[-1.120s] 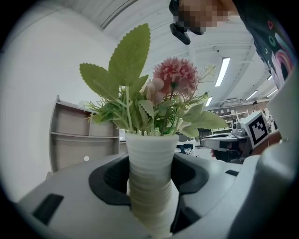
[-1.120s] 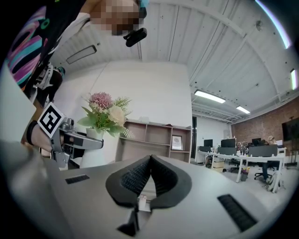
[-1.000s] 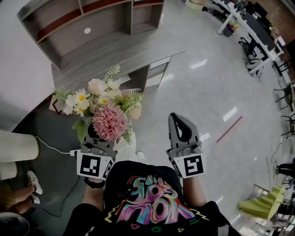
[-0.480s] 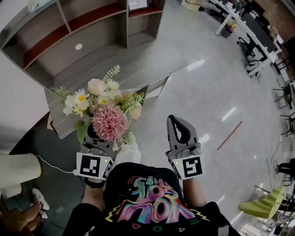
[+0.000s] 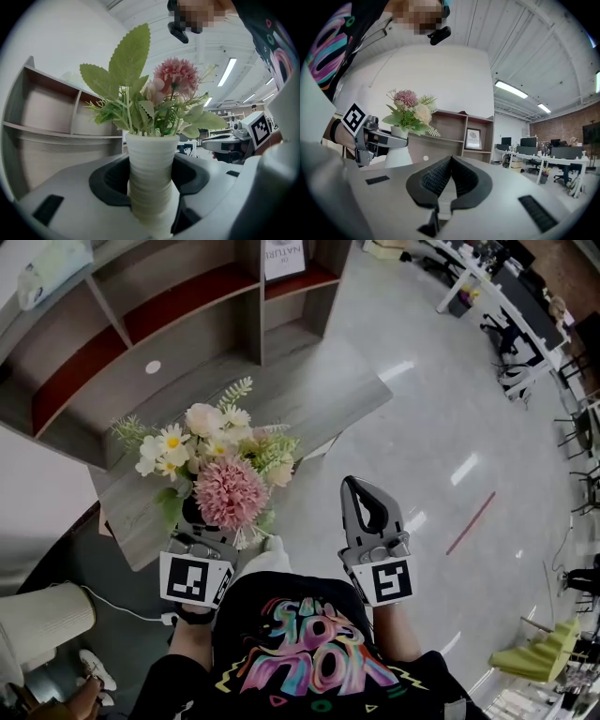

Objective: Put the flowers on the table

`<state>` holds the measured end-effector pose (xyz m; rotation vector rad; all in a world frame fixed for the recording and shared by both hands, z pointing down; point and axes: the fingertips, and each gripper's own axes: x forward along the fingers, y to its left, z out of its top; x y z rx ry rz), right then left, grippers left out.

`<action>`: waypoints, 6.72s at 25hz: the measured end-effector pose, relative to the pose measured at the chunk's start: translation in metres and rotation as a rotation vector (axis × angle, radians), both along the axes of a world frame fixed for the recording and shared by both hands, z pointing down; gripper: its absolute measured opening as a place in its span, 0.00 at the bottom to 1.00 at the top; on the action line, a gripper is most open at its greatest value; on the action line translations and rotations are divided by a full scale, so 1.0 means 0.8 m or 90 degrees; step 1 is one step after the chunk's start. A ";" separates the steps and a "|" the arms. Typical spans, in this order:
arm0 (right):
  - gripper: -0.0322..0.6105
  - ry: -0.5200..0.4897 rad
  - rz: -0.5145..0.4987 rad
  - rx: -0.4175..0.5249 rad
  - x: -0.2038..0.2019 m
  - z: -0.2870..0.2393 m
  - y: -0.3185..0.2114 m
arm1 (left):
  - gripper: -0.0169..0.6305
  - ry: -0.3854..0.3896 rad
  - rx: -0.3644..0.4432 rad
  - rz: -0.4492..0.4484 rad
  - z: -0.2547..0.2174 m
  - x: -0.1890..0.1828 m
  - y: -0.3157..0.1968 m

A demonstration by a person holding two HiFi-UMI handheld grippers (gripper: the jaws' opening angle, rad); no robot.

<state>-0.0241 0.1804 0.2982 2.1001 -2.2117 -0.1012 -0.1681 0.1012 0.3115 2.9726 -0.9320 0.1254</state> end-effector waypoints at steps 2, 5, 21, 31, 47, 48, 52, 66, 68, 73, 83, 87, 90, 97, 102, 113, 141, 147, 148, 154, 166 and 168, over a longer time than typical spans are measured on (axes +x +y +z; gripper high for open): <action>0.07 -0.003 0.002 0.003 -0.004 -0.003 -0.002 | 0.42 -0.001 -0.002 0.005 0.001 0.000 0.000; 0.07 0.020 -0.008 -0.016 -0.008 0.004 -0.002 | 0.42 -0.007 -0.006 0.014 0.001 -0.002 0.000; 0.07 0.001 -0.057 -0.042 0.017 0.029 -0.035 | 0.42 -0.012 -0.026 -0.034 0.029 0.021 -0.014; 0.07 0.017 -0.153 -0.053 0.175 0.046 -0.285 | 0.42 0.000 -0.009 -0.115 0.028 0.178 -0.238; 0.07 -0.016 -0.311 -0.001 0.210 0.021 -0.383 | 0.42 0.005 -0.015 -0.255 0.024 0.222 -0.283; 0.07 -0.018 -0.310 -0.002 0.210 0.020 -0.383 | 0.42 0.003 -0.015 -0.256 0.024 0.221 -0.282; 0.07 -0.026 -0.299 -0.006 0.214 0.022 -0.382 | 0.42 -0.004 -0.017 -0.256 0.024 0.220 -0.282; 0.07 -0.024 -0.279 -0.030 0.216 0.034 -0.379 | 0.42 -0.004 -0.033 -0.237 0.036 0.215 -0.284; 0.07 -0.024 -0.278 -0.034 0.214 0.038 -0.381 | 0.42 -0.005 -0.035 -0.235 0.040 0.213 -0.287; 0.07 -0.024 -0.277 -0.049 0.207 0.048 -0.376 | 0.42 0.001 -0.044 -0.235 0.050 0.205 -0.286; 0.07 -0.030 -0.258 -0.092 0.211 0.100 -0.393 | 0.42 0.014 -0.059 -0.233 0.100 0.202 -0.321; 0.07 -0.033 -0.250 -0.108 0.218 0.119 -0.399 | 0.42 0.003 -0.057 -0.227 0.127 0.207 -0.336; 0.07 -0.034 -0.242 -0.120 0.225 0.132 -0.402 | 0.42 0.000 -0.050 -0.216 0.148 0.213 -0.348; 0.07 -0.036 -0.235 -0.145 0.227 0.162 -0.404 | 0.42 -0.010 -0.027 -0.184 0.185 0.227 -0.369; 0.07 -0.043 -0.228 -0.152 0.229 0.169 -0.406 | 0.42 -0.007 -0.011 -0.162 0.195 0.238 -0.370; 0.07 -0.052 -0.212 -0.161 0.229 0.179 -0.402 | 0.42 0.069 -0.013 -0.157 0.198 0.237 -0.369; 0.07 -0.053 -0.230 -0.160 0.215 0.172 -0.385 | 0.45 -0.069 0.050 -0.102 0.210 0.223 -0.331; 0.07 -0.042 -0.238 -0.150 0.213 0.162 -0.379 | 0.45 0.045 -0.005 -0.166 0.192 0.207 -0.320; 0.07 -0.044 -0.238 -0.142 0.211 0.156 -0.380 | 0.45 0.043 -0.006 -0.170 0.190 0.203 -0.316; 0.07 -0.022 -0.251 -0.135 0.214 0.141 -0.374 | 0.45 0.045 -0.023 -0.186 0.170 0.186 -0.292; 0.07 -0.024 -0.248 -0.064 0.229 0.062 -0.373 | 0.30 0.010 -0.029 -0.229 0.093 0.153 -0.250; 0.07 -0.014 -0.256 -0.073 0.231 0.059 -0.372 | 0.25 0.022 -0.027 -0.240 0.075 0.152 -0.251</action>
